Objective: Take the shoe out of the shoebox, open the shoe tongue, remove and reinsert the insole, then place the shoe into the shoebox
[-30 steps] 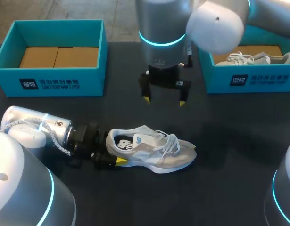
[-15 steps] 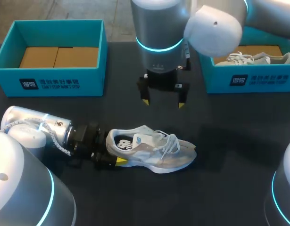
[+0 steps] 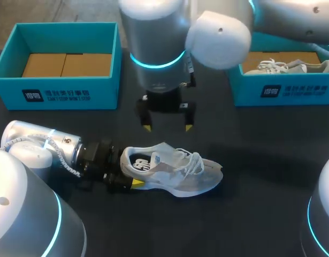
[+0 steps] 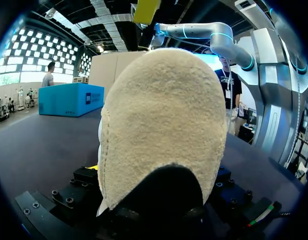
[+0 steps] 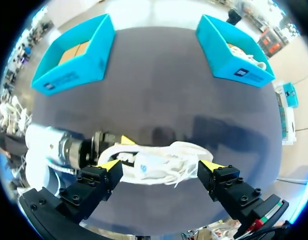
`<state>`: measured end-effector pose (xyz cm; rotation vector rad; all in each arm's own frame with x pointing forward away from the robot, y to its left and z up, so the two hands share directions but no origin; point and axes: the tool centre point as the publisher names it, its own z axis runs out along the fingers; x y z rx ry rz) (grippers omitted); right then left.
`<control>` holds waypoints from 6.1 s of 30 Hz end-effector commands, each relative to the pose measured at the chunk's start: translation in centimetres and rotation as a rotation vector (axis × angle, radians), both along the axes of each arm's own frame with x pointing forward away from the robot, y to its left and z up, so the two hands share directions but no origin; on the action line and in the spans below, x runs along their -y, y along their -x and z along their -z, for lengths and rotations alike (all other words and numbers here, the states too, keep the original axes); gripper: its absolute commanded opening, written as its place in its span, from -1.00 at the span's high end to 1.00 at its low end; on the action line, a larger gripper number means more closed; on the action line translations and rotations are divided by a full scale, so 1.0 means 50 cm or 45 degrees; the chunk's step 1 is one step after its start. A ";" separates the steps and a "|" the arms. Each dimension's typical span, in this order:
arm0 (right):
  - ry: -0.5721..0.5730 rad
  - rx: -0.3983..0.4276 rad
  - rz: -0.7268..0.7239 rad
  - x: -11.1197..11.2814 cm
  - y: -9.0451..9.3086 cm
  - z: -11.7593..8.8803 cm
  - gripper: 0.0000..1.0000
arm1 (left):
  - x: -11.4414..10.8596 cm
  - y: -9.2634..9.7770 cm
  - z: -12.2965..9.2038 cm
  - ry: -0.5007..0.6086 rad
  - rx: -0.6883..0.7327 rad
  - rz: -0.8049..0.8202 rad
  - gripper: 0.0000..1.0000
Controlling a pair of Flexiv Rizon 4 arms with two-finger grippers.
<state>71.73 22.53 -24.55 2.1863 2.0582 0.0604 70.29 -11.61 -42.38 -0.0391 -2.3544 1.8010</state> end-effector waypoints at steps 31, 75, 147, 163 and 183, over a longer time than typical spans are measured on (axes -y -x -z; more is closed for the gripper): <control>0.278 0.137 0.730 -0.101 0.088 0.103 -1.00 | 0.001 -0.005 0.004 -0.003 -0.001 0.003 1.00; 0.244 0.334 0.999 -0.013 0.036 0.182 -1.00 | 0.001 -0.005 0.004 -0.003 -0.001 0.003 1.00; 0.139 0.226 1.264 0.047 0.063 0.167 -0.90 | 0.001 -0.005 0.004 -0.003 -0.001 0.003 1.00; 0.054 0.203 1.366 0.043 0.083 0.167 -0.30 | 0.001 -0.005 0.004 -0.003 -0.001 0.003 1.00; -0.009 0.128 1.371 0.039 0.079 0.157 0.40 | 0.001 -0.005 0.004 -0.003 -0.001 0.003 1.00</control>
